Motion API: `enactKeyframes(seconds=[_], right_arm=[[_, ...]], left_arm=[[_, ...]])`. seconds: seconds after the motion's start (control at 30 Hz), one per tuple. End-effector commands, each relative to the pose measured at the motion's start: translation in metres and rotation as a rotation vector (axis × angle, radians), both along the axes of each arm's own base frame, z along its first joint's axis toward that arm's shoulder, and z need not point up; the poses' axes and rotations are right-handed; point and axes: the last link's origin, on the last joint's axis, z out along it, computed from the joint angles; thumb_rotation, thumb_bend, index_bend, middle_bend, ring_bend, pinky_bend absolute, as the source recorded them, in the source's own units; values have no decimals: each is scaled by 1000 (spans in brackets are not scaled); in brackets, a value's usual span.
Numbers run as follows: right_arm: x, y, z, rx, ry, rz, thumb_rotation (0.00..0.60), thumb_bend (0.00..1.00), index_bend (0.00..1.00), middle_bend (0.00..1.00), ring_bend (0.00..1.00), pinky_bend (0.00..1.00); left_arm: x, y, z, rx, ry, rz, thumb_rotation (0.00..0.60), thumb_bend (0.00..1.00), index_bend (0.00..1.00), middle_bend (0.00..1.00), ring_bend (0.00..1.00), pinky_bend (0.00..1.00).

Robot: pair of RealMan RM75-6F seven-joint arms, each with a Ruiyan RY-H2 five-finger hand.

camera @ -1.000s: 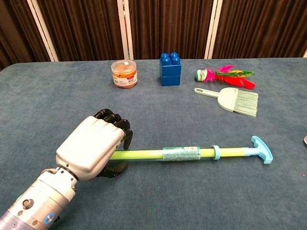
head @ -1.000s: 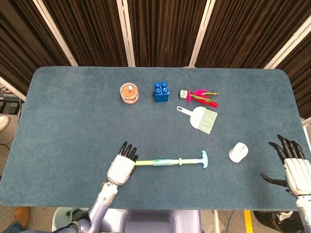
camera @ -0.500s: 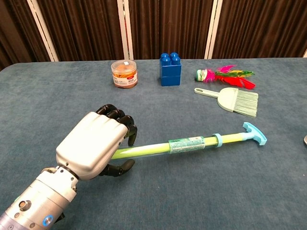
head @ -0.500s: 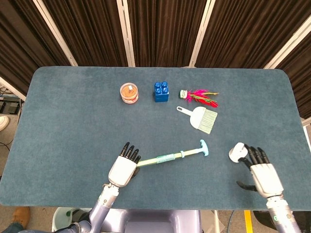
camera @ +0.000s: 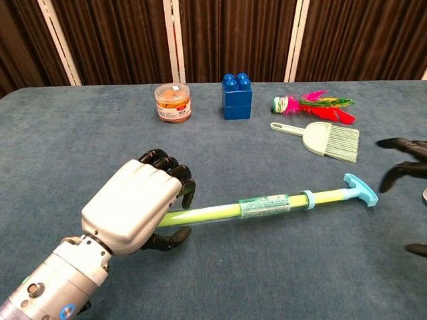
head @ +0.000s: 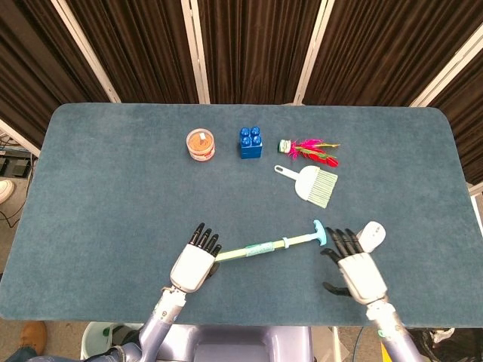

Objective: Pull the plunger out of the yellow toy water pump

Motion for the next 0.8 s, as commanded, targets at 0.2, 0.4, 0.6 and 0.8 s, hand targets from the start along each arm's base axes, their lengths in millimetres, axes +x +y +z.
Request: enactKeyframes(seconds=[0.2, 0.4, 0.6, 0.8], right_arm=[[29, -23, -25, 13, 11, 74, 600, 202, 347, 0, 0, 24], [38, -34, -39, 32, 22, 93, 600, 203, 347, 4, 0, 24], [36, -42, -51, 63, 26, 88, 600, 203, 347, 10, 0, 24], [31, -53, -60, 95, 9, 62, 600, 268, 347, 10, 0, 24]], left_arm=[[1, -4, 3, -5, -17, -13, 600, 444, 674, 318, 221, 168], [2, -11, 3, -25, -32, -25, 600, 444, 674, 320, 221, 168], [3, -20, 3, -48, -40, -37, 600, 443, 676, 322, 221, 168], [1, -26, 3, -57, -35, -35, 600, 443, 680, 323, 221, 168]])
